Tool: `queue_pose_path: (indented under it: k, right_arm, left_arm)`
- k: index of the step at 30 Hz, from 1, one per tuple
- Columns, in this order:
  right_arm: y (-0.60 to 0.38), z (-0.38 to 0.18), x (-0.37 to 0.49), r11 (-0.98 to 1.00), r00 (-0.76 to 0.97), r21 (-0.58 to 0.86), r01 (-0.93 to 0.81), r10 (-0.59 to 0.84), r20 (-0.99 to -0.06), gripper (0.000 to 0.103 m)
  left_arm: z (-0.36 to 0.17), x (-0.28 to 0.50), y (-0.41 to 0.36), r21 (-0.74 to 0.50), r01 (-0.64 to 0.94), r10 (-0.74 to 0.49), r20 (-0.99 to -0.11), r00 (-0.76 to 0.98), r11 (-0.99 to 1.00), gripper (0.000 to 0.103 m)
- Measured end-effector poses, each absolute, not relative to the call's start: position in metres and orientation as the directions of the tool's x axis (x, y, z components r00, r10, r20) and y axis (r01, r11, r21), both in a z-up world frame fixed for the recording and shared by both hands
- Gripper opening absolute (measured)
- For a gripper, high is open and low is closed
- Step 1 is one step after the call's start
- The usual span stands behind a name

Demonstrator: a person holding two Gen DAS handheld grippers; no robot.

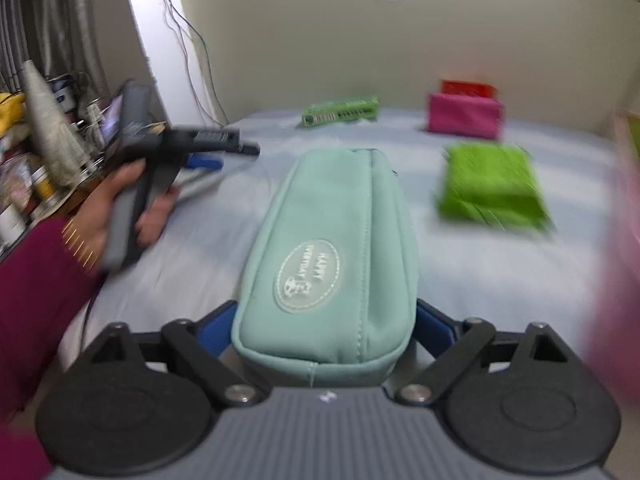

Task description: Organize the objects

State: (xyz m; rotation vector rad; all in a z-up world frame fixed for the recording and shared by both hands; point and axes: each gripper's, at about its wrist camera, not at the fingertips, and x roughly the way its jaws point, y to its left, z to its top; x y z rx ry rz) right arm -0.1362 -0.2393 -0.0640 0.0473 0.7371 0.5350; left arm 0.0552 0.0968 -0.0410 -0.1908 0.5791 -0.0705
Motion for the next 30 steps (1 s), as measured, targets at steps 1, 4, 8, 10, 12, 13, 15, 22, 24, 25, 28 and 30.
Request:
queue_pose_path:
  k: [1, 4, 8, 10, 12, 13, 15, 22, 24, 25, 28, 30]
  right_arm:
    - [-0.254, -0.064, -0.153, 0.881, 0.64, 0.226, -0.416, 0.46, -0.615, 0.098]
    - [-0.302, -0.066, -0.195, 0.931, 0.73, 0.265, -0.251, 0.362, -0.58, 0.1]
    - [-0.357, -0.061, -0.229, 0.923, 0.828, 0.379, -0.071, 0.267, -0.493, 0.1]
    - [-0.382, -0.059, -0.237, 0.895, 0.868, 0.446, 0.004, 0.218, -0.446, 0.099]
    - [-0.399, -0.061, -0.244, 0.86, 0.889, 0.507, 0.059, 0.186, -0.419, 0.099]
    - [-0.41, -0.063, -0.247, 0.844, 0.893, 0.532, 0.071, 0.185, -0.411, 0.099]
    - [-0.417, -0.067, -0.252, 0.82, 0.899, 0.567, 0.082, 0.185, -0.396, 0.098]
    - [-0.387, -0.06, -0.266, 0.925, 0.92, 0.379, 0.037, 0.117, -0.375, 0.098]
    - [-0.378, -0.062, -0.264, 0.942, 0.917, 0.336, 0.014, 0.121, -0.379, 0.098]
    - [-0.371, -0.064, -0.262, 0.946, 0.915, 0.323, 0.005, 0.126, -0.383, 0.097]
    - [-0.355, -0.07, -0.255, 0.954, 0.907, 0.296, -0.037, 0.157, -0.392, 0.1]
    - [-0.344, -0.072, -0.254, 0.964, 0.908, 0.258, -0.062, 0.162, -0.387, 0.103]
  left_arm:
    - [-0.041, 0.054, 0.097, -0.202, 0.014, -0.122, -0.533, 0.837, 0.979, 0.078]
    - [-0.04, 0.053, 0.097, -0.202, 0.004, -0.11, -0.52, 0.847, 0.979, 0.078]
    - [-0.04, 0.052, 0.096, -0.191, -0.017, -0.087, -0.521, 0.849, 0.981, 0.078]
    - [-0.039, 0.05, 0.094, -0.182, -0.018, -0.081, -0.523, 0.848, 0.983, 0.078]
    - [-0.038, 0.045, 0.093, -0.175, -0.011, -0.082, -0.517, 0.852, 0.985, 0.078]
    - [-0.038, 0.042, 0.094, -0.177, -0.004, -0.088, -0.509, 0.856, 0.984, 0.078]
    - [-0.038, 0.041, 0.094, -0.187, 0.008, -0.104, -0.509, 0.855, 0.982, 0.079]
    - [-0.033, 0.04, 0.072, -0.325, 0.127, -0.294, -0.539, 0.789, 0.937, 0.077]
    - [-0.029, 0.037, 0.06, -0.376, 0.182, -0.37, -0.524, 0.767, 0.909, 0.077]
    - [-0.027, 0.035, 0.053, -0.393, 0.212, -0.406, -0.519, 0.753, 0.895, 0.077]
    - [-0.02, 0.03, 0.031, -0.393, 0.315, -0.49, -0.512, 0.705, 0.864, 0.078]
    - [-0.018, 0.025, 0.014, -0.366, 0.395, -0.537, -0.52, 0.665, 0.843, 0.079]
